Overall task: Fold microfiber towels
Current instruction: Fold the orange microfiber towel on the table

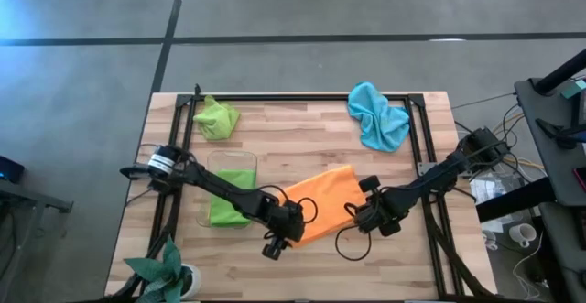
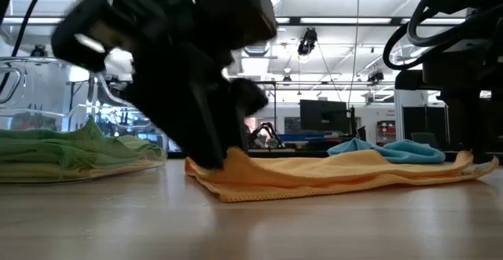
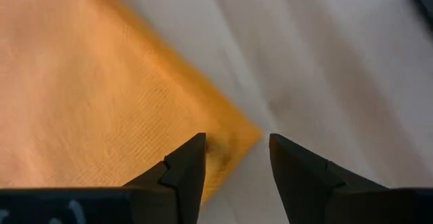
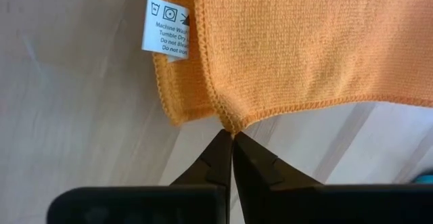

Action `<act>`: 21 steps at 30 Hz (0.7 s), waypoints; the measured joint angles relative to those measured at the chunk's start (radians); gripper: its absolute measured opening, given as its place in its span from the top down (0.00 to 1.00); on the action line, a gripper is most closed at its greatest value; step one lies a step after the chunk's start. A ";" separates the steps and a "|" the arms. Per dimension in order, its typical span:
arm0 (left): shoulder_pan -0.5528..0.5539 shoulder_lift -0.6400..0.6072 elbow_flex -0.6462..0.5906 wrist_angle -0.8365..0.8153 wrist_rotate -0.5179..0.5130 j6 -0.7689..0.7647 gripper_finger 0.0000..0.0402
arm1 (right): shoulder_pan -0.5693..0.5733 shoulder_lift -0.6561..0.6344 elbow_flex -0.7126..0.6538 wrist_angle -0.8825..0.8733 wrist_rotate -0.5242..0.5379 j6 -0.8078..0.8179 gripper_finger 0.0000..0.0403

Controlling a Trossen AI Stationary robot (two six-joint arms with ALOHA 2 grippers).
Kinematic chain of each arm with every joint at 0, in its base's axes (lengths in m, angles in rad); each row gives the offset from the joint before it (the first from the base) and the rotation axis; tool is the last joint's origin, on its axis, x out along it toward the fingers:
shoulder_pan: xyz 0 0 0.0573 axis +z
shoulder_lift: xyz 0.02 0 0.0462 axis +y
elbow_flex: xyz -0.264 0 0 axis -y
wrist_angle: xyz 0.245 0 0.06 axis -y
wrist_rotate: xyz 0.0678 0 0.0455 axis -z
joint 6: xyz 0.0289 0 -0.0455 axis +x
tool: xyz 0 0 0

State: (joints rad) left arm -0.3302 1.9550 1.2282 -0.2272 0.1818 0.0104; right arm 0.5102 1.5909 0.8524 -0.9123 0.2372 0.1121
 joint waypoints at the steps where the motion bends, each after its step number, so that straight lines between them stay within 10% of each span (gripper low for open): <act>1: 0.001 0.009 0.000 0.006 0.000 -0.004 0.63 | 0.000 0.000 0.001 -0.001 0.000 0.000 0.98; 10: 0.006 0.008 0.003 0.007 0.000 -0.027 0.96 | 0.000 0.000 0.084 -0.091 -0.021 0.000 0.98; 21: 0.007 -0.099 0.006 -0.016 0.001 -0.025 1.00 | 0.000 -0.001 0.191 -0.275 -0.061 0.053 0.98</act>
State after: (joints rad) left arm -0.3231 1.8563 1.2339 -0.2432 0.1824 -0.0144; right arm 0.5102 1.5902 1.0434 -1.1877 0.1759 0.1650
